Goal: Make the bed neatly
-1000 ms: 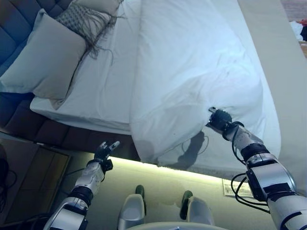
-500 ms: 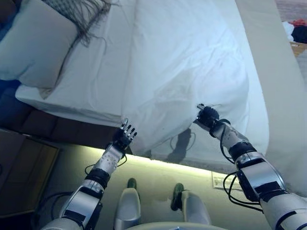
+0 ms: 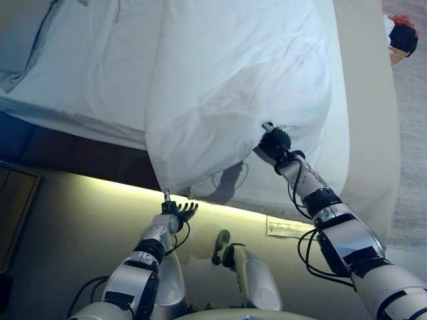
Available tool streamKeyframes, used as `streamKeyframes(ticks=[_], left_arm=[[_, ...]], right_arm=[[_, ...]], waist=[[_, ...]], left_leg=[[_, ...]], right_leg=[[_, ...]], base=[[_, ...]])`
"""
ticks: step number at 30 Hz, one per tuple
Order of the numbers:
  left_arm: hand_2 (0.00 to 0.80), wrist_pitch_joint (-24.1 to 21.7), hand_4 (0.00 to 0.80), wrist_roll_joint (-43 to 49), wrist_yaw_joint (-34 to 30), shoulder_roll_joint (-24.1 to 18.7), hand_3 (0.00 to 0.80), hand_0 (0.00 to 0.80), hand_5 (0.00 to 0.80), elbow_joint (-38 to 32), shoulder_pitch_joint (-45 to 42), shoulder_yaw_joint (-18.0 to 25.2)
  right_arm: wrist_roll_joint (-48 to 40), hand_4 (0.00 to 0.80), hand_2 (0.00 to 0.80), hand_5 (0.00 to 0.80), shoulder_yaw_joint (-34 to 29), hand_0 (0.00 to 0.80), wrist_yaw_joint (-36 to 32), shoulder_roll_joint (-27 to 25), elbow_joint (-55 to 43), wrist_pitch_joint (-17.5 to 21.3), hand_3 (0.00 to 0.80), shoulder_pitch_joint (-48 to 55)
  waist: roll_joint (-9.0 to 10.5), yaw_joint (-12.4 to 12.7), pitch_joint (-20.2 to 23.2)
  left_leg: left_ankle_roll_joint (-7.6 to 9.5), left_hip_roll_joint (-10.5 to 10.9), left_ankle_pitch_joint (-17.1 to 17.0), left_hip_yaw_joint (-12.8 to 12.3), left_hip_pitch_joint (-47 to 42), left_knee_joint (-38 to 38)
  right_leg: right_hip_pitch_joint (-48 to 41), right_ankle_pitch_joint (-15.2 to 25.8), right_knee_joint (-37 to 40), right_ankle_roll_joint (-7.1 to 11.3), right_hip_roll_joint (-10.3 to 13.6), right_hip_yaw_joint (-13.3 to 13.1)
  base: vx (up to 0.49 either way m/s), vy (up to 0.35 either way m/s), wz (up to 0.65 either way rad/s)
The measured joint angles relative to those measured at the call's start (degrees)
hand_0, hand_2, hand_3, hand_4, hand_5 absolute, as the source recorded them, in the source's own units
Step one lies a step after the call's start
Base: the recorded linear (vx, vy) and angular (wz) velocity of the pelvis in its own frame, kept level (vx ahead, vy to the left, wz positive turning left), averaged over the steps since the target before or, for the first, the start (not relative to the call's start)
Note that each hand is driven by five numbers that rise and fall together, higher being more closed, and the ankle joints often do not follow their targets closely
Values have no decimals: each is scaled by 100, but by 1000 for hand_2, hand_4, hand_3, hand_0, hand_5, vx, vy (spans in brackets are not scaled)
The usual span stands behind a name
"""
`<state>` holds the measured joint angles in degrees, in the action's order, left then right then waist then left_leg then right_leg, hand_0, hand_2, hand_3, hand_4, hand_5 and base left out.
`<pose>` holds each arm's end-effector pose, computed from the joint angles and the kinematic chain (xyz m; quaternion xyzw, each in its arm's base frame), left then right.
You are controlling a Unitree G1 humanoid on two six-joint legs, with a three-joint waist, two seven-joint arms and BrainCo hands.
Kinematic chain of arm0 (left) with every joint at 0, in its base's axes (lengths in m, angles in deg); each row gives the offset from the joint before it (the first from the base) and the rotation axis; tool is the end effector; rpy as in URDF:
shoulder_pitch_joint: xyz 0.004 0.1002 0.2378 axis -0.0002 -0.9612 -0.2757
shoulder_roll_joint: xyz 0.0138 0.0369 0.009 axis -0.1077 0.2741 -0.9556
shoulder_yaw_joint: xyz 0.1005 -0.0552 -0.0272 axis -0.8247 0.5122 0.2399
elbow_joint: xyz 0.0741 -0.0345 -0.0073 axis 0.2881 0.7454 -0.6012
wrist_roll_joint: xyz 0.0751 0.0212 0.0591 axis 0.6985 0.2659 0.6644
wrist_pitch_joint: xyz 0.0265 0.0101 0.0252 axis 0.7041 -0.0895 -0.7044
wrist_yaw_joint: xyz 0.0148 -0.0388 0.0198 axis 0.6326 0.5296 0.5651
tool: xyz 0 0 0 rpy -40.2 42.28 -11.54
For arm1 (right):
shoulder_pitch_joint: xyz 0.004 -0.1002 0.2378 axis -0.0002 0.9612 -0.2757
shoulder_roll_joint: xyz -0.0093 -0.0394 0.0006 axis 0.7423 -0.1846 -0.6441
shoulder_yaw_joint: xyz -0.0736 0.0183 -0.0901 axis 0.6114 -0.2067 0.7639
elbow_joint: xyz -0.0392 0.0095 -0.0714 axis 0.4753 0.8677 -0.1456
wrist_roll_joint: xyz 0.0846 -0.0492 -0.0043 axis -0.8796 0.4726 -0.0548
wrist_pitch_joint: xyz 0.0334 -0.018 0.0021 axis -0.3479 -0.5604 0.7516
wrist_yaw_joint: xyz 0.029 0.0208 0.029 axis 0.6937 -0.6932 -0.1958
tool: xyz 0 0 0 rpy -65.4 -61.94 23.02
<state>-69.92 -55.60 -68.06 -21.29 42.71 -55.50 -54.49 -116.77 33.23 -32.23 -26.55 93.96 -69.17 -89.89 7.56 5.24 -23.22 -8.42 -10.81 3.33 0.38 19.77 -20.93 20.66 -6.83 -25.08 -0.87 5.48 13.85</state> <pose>0.2645 0.1312 -0.0353 -0.6984 0.3474 0.2503 0.5735 0.3495 -0.1672 0.0946 0.3953 0.0613 0.0983 0.9112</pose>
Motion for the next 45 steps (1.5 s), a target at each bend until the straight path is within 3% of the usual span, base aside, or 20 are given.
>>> streamKeyframes(ticks=[3,12,21,25,30,40,45], left_arm=[[0,-46,0,0,74,61,0,0,0,-65,-24,-140],[0,-41,0,-1,-258,54,0,0,0,-386,-6,-528],[0,-574,0,-1,-681,123,0,0,0,-635,565,-620],[0,-900,0,-7,-738,106,0,0,0,-799,895,-589],[0,-1254,0,-64,-959,104,0,0,0,-961,1040,-246],[0,-2074,0,-70,-1340,39,0,0,0,-1304,1169,172],[0,-2236,0,-69,-1287,-10,0,0,0,-1396,1181,239]], right_arm=[[-92,800,800,800,41,800,41,39,-175,87,800,-43],[-208,800,800,800,183,800,103,232,-770,138,800,-159],[-388,800,800,800,215,800,284,753,-1431,227,800,144],[-372,800,800,800,255,800,343,865,-1794,215,800,532],[-304,800,800,800,394,800,380,812,-2320,164,800,878],[-62,800,800,800,430,800,375,762,-2442,63,800,1039],[108,800,800,800,430,800,368,739,-2444,-13,800,1072]], waist=[[20,7,-41],[166,-22,-125],[217,-344,-150],[217,-551,-150],[218,-753,-149],[225,-755,-150],[286,-731,-159]], left_leg=[[-89,-33,-32,37,49,8],[-94,-69,-33,43,91,-1],[-108,-105,-9,-154,-28,0],[-86,-102,5,-245,-81,24],[-104,-116,17,-322,-123,25],[-111,-128,20,-339,-116,39],[-119,-133,27,-308,-92,41]], right_leg=[[16,46,20,-29,-57,31],[45,56,36,-42,-79,45],[69,93,34,-49,-133,-171],[73,126,46,-30,-138,-256],[90,129,37,-26,-154,-330],[110,129,39,-25,-165,-349],[110,100,35,-26,-153,-298]], base=[[-28,-53,1],[-14,-20,0],[-12,44,-11],[-17,56,-11],[-10,17,-8],[-1,1,-1],[1,-2,3]])
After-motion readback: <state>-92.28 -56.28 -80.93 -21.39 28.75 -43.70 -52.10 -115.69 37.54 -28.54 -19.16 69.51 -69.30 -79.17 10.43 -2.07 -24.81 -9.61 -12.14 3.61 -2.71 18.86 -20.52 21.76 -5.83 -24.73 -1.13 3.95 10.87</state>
